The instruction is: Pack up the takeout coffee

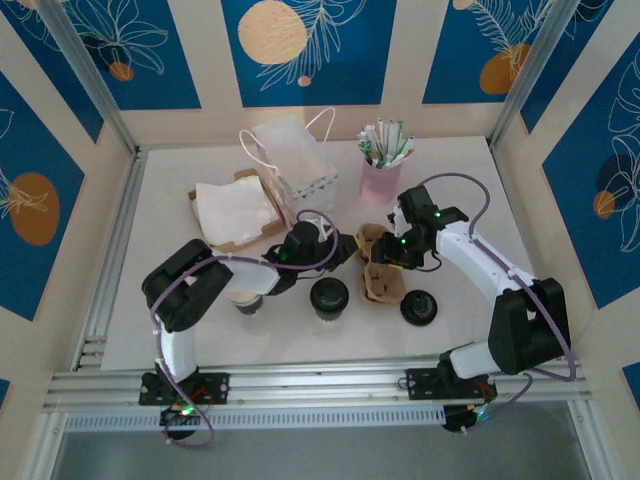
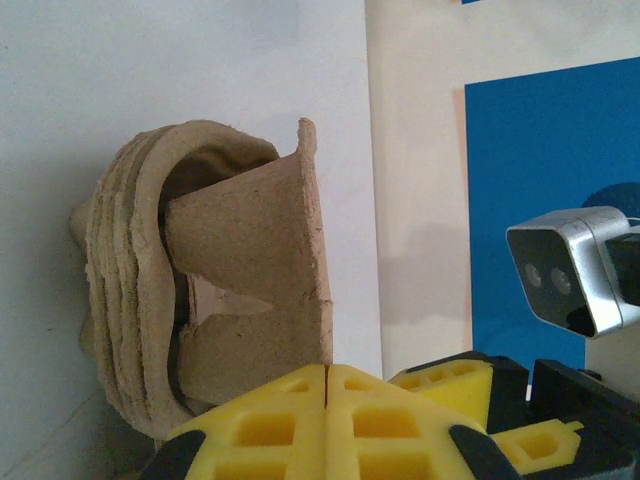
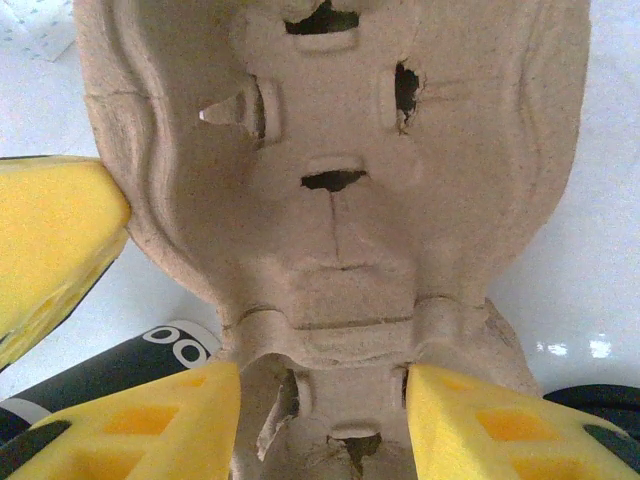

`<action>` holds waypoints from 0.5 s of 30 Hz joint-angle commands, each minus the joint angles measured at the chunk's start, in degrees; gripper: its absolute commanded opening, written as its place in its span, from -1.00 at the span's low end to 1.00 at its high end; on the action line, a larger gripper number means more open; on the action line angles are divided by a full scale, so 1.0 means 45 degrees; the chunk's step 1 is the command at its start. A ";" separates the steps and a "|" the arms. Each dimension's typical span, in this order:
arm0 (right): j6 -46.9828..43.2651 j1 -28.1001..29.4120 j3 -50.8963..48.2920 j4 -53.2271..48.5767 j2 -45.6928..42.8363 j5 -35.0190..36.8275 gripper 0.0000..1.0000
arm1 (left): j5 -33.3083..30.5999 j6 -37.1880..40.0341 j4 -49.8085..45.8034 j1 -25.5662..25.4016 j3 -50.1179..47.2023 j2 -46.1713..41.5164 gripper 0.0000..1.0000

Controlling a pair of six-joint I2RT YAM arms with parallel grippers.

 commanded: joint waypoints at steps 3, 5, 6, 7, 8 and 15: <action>-0.0521 0.0056 0.0460 -0.0256 0.0456 0.0302 0.03 | 0.0066 -0.0089 0.0567 0.0078 -0.0103 -0.0212 -1.00; -0.0569 0.0038 0.0520 -0.0232 0.0603 0.0229 0.05 | 0.0073 -0.0064 0.0567 0.0083 -0.0121 -0.0212 -1.00; -0.0587 0.0054 0.0569 -0.0218 0.0706 0.0159 0.05 | 0.0088 -0.0074 0.0562 0.0094 -0.0122 -0.0213 -1.00; -0.0613 0.0053 0.0599 -0.0235 0.0795 0.0116 0.05 | 0.0083 -0.0083 0.0587 0.0101 -0.0137 -0.0221 -1.00; -0.0629 0.0054 0.0618 -0.0235 0.0863 0.0111 0.05 | 0.0087 -0.0081 0.0606 0.0105 -0.0142 -0.0213 -1.00; -0.0616 -0.0013 0.0619 -0.0113 0.1044 -0.0155 0.03 | 0.0107 -0.0104 0.0655 0.0123 -0.0141 -0.0155 -1.00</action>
